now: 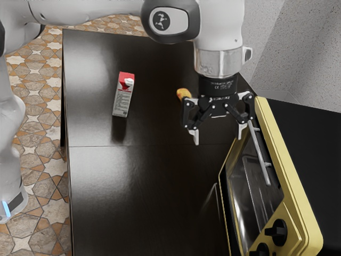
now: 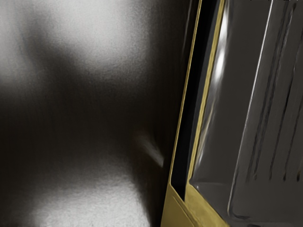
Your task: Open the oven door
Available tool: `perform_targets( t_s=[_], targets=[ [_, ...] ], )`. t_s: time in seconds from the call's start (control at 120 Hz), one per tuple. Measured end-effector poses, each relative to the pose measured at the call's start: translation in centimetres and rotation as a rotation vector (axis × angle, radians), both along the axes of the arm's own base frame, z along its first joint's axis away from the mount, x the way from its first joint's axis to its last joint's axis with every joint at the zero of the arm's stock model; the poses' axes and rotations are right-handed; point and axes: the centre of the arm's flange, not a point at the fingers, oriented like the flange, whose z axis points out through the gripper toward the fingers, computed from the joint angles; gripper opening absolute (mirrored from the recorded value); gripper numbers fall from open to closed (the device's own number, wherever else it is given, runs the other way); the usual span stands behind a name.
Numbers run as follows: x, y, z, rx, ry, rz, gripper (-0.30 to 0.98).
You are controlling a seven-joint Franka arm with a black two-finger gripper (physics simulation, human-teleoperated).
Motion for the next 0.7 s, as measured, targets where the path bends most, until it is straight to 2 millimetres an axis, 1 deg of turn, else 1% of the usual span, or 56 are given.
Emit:
perform_targets(
  t_s=[0.117,0.333,0.7],
  targets=[
    [0.2,0.0,-0.2,-0.007,-0.010,0.022,0.69],
    [0.9,0.1,-0.5,0.056,-0.068,0.011,0.69],
    [2.8,0.0,-1.5,0.087,-0.107,-0.012,0.69]
  ],
)
